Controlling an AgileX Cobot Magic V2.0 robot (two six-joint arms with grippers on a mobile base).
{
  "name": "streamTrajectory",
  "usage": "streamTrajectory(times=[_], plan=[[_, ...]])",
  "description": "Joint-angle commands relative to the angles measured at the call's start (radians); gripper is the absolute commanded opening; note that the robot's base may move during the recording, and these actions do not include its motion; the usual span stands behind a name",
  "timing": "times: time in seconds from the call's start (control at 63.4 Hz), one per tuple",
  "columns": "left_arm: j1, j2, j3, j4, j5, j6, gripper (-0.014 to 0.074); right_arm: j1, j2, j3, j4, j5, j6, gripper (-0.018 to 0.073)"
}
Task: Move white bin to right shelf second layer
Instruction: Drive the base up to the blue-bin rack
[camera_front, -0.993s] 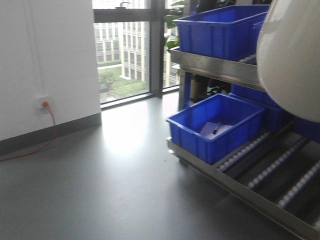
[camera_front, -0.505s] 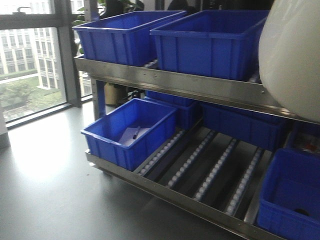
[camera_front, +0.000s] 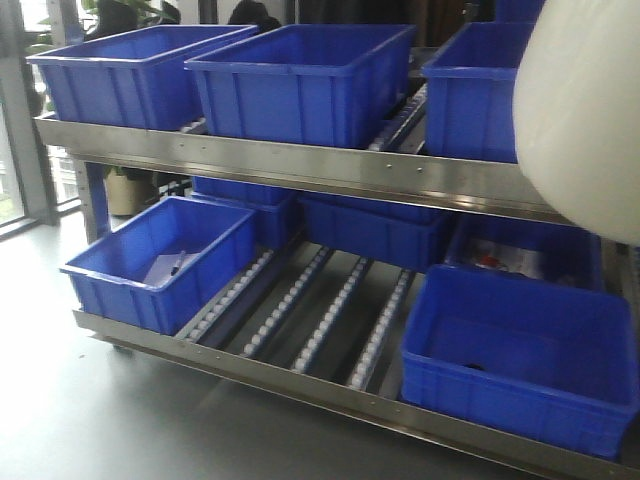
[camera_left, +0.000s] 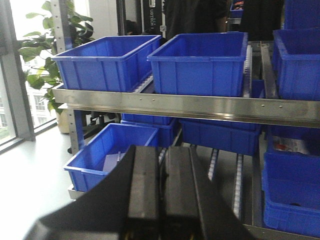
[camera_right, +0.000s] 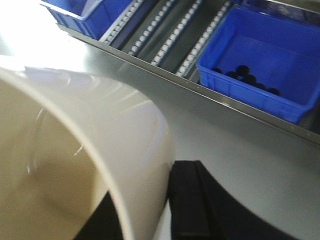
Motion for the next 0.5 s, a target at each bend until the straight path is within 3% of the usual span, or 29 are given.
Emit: streamTrajectory(times=[0.0,0.489], plan=[[-0.003,-0.017,0.033,-0.008,-0.090,-0.007,0.0085,-0.006,0.000,-0.031,0.005,-0.087,-0.003,0.0055],[-0.003,-0.017,0.033,-0.008,-0.090,-0.007,0.0085,-0.006,0.000,-0.031,0.005,-0.087,-0.003,0.0055]])
